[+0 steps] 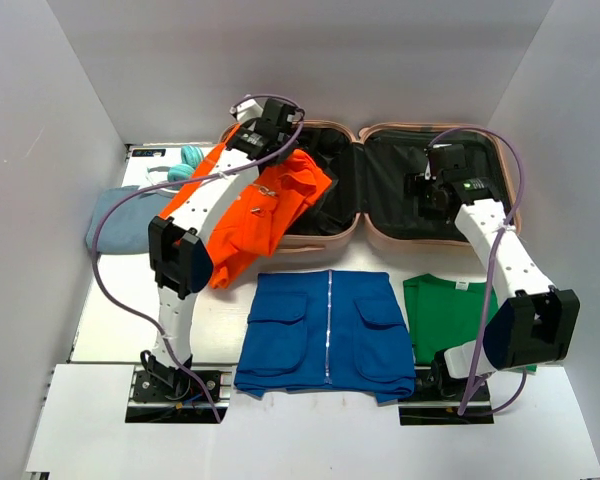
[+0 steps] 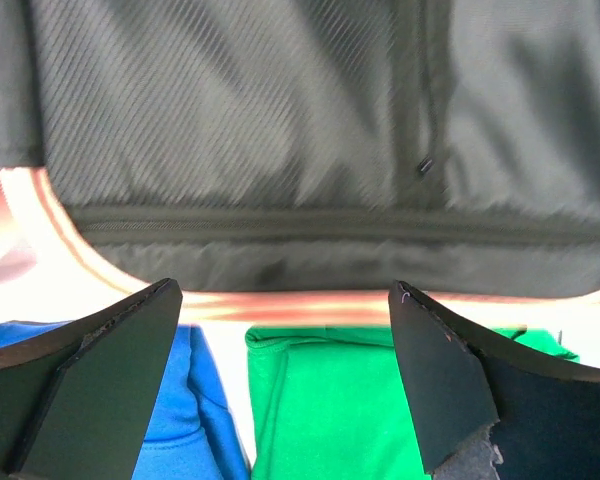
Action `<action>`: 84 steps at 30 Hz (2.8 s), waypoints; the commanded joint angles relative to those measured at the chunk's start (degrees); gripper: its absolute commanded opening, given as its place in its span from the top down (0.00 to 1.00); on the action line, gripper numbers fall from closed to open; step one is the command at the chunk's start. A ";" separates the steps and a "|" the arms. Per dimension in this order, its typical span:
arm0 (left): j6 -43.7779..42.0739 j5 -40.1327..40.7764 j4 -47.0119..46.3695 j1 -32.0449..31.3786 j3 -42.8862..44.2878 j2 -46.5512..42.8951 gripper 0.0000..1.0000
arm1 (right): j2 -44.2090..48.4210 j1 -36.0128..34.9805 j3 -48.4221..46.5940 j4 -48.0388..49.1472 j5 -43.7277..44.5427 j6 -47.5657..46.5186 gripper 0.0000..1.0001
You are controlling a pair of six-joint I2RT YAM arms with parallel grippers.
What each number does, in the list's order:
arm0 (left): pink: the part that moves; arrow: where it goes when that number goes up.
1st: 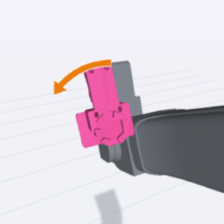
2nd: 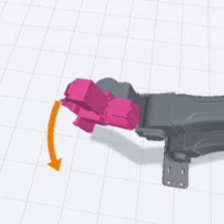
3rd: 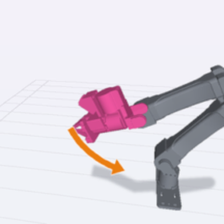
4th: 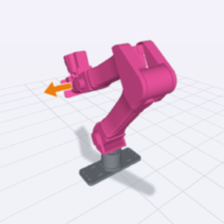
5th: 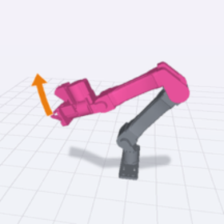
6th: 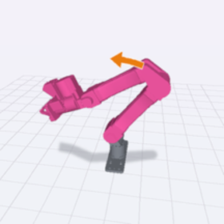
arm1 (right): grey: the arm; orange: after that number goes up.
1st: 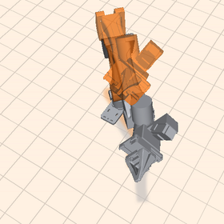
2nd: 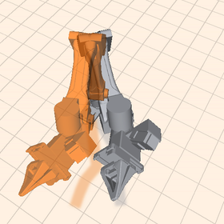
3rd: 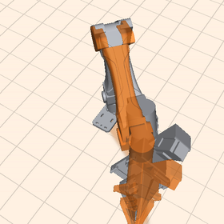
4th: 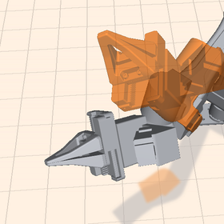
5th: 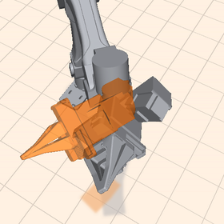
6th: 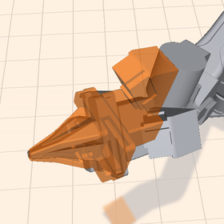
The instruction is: Pack the luggage
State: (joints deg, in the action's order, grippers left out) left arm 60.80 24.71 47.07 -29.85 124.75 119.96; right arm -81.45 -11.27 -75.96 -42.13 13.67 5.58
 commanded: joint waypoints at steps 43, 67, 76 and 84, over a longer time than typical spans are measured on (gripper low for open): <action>-12.64 12.63 -41.09 -7.51 2.16 0.25 1.00 | -0.81 0.37 5.30 2.14 3.82 2.68 0.10; -5.85 5.27 -60.78 2.51 -6.06 12.33 0.00 | -4.25 -0.16 3.72 -4.01 -0.75 3.12 0.10; -32.04 -2.58 -27.76 4.08 -10.30 -10.96 0.00 | -2.84 -3.31 -6.55 -6.46 -12.86 -5.29 0.10; -33.18 -10.63 4.42 13.84 -15.24 -18.47 0.00 | -17.49 -11.74 -22.62 -2.53 -28.07 -12.34 0.10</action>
State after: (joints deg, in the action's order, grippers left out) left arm 31.24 21.12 34.83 -18.98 111.77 96.40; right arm -93.19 -20.25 -93.86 -46.76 -5.80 -1.76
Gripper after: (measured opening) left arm 0.990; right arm 0.904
